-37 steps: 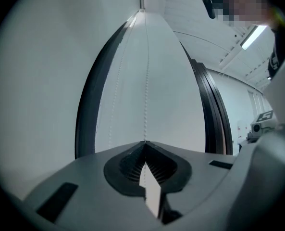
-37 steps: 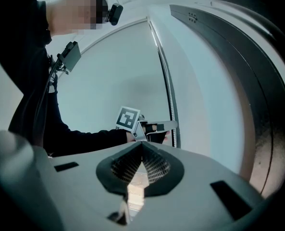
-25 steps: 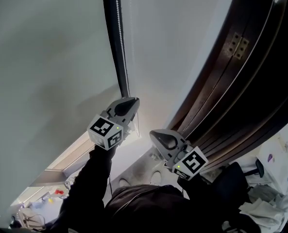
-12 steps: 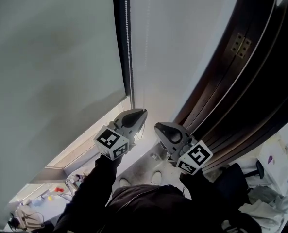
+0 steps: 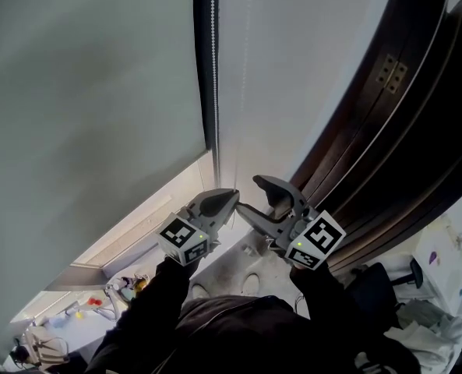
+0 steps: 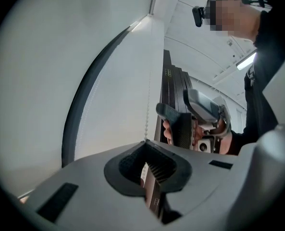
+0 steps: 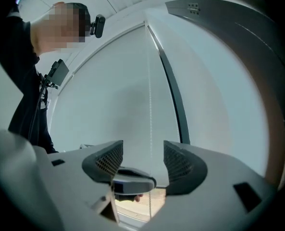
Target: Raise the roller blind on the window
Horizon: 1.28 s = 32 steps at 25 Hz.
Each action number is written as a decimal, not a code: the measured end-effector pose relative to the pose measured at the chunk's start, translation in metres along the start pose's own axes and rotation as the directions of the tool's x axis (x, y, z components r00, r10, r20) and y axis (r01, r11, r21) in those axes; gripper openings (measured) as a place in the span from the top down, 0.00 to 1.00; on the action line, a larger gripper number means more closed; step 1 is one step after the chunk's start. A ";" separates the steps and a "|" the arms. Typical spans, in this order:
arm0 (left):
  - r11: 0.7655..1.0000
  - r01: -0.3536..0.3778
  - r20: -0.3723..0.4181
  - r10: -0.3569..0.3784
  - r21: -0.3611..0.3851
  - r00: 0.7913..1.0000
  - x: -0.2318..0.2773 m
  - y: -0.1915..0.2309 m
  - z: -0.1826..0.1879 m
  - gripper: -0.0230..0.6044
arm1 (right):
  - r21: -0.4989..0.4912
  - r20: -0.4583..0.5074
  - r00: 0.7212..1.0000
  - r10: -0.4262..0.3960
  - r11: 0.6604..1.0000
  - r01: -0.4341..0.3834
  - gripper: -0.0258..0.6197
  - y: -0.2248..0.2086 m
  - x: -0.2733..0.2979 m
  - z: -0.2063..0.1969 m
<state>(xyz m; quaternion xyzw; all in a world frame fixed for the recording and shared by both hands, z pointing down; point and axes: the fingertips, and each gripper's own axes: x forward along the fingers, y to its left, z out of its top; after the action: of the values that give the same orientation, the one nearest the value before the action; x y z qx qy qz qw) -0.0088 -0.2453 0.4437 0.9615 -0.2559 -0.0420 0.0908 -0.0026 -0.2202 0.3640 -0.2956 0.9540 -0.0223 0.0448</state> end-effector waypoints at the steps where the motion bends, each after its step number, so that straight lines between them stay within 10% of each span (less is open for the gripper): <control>1: 1.000 0.003 -0.015 -0.003 0.000 1.000 -0.001 -0.001 -0.009 0.96 | -0.002 -0.003 1.000 0.004 1.000 -0.004 0.56 0.000 0.003 0.002; 15: 0.990 -0.013 -0.349 -0.036 -0.138 0.937 -0.038 -0.024 -0.212 0.96 | -0.021 -0.006 0.999 0.052 0.998 -0.052 0.57 0.005 0.024 0.023; 24: 0.991 -0.037 -0.356 -0.010 -0.125 0.934 -0.051 -0.014 -0.221 0.96 | -0.069 -0.001 0.997 0.075 0.995 -0.075 0.91 0.021 0.030 0.035; 32: 0.991 -0.016 -0.333 -0.030 -0.135 0.942 -0.059 -0.025 -0.223 0.95 | -0.011 0.006 0.996 0.089 0.996 -0.089 0.95 0.025 0.029 0.035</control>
<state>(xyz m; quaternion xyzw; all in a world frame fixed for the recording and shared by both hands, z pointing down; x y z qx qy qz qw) -0.0192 -0.1608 0.6596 0.9472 -0.2300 0.1042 0.1978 -0.0366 -0.2167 0.3253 -0.2533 0.9661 -0.0142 0.0474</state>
